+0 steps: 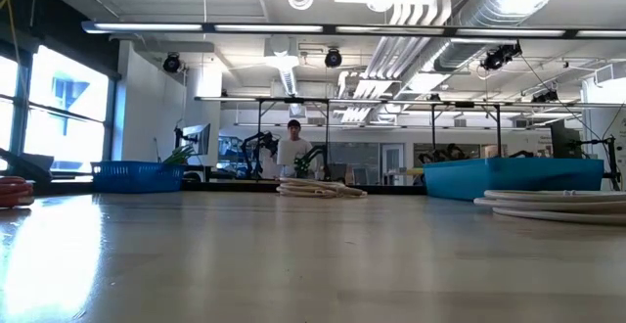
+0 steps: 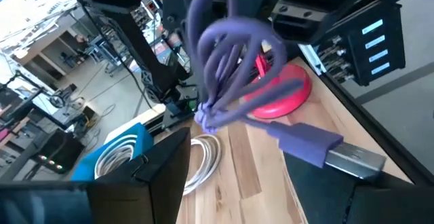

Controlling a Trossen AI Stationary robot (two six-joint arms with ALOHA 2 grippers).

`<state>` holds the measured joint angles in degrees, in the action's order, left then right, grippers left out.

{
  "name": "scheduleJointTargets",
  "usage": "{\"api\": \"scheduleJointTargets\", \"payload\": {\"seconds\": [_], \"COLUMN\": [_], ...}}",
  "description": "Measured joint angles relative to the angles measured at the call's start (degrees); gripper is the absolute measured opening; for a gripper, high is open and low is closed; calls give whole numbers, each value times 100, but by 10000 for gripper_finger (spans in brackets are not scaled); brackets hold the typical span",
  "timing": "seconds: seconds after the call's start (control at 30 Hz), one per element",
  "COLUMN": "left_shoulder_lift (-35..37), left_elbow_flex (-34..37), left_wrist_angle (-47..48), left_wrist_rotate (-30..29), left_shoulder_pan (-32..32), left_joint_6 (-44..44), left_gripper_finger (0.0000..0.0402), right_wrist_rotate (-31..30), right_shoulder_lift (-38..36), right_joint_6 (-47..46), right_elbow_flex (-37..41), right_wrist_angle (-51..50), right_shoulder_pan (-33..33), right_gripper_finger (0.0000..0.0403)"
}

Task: Pick & Place USB Port
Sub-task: Put the purple USB cable into the left blue bin

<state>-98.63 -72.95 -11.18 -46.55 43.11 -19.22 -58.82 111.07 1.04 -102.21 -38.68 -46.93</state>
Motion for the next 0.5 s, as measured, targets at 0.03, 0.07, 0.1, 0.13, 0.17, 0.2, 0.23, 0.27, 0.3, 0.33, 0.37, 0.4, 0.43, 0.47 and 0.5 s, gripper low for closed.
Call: {"api": "scheduleJointTargets", "payload": {"seconds": [0.03,0.07,0.1,0.13,0.17,0.2,0.23,0.27,0.3,0.33,0.37,0.4,0.43,0.47,0.5], "left_shoulder_lift": [0,0,0,0,0,0,0,0,0,0,0,0,0,0,0], "left_elbow_flex": [0,0,0,0,0,0,0,0,0,0,0,0,0,0,0], "left_wrist_angle": [0,7,16,17,17,16,19,20,20,18,22,22,26,28,35], "left_wrist_rotate": [-2,0,0,0,0,0,1,14,69,113,121,123,122,121,118], "left_shoulder_pan": [0,0,0,0,0,0,0,0,0,0,0,0,0,0,0], "left_joint_6": [0,0,-2,-2,-2,0,-2,-2,-1,0,-2,0,0,-1,0], "left_gripper_finger": [227,227,227,227,227,227,227,227,227,227,227,227,227,227,227], "right_wrist_rotate": [19,16,-7,-54,-75,-69,-62,-61,-58,-58,-58,-55,-23,38,89], "right_shoulder_lift": [0,0,0,0,0,0,0,0,0,0,0,0,0,0,0], "right_joint_6": [-24,-53,-55,-16,29,33,21,4,4,8,24,33,32,18,-13], "right_elbow_flex": [0,0,0,0,0,-1,-2,-2,-2,-2,-2,-2,-2,-2,-2], "right_wrist_angle": [0,0,0,0,0,4,4,1,0,3,7,6,0,2,2], "right_shoulder_pan": [21,39,49,51,50,46,47,62,72,81,97,114,131,157,177], "right_gripper_finger": [0,0,0,0,0,0,0,0,0,0,0,0,0,0,0]}}
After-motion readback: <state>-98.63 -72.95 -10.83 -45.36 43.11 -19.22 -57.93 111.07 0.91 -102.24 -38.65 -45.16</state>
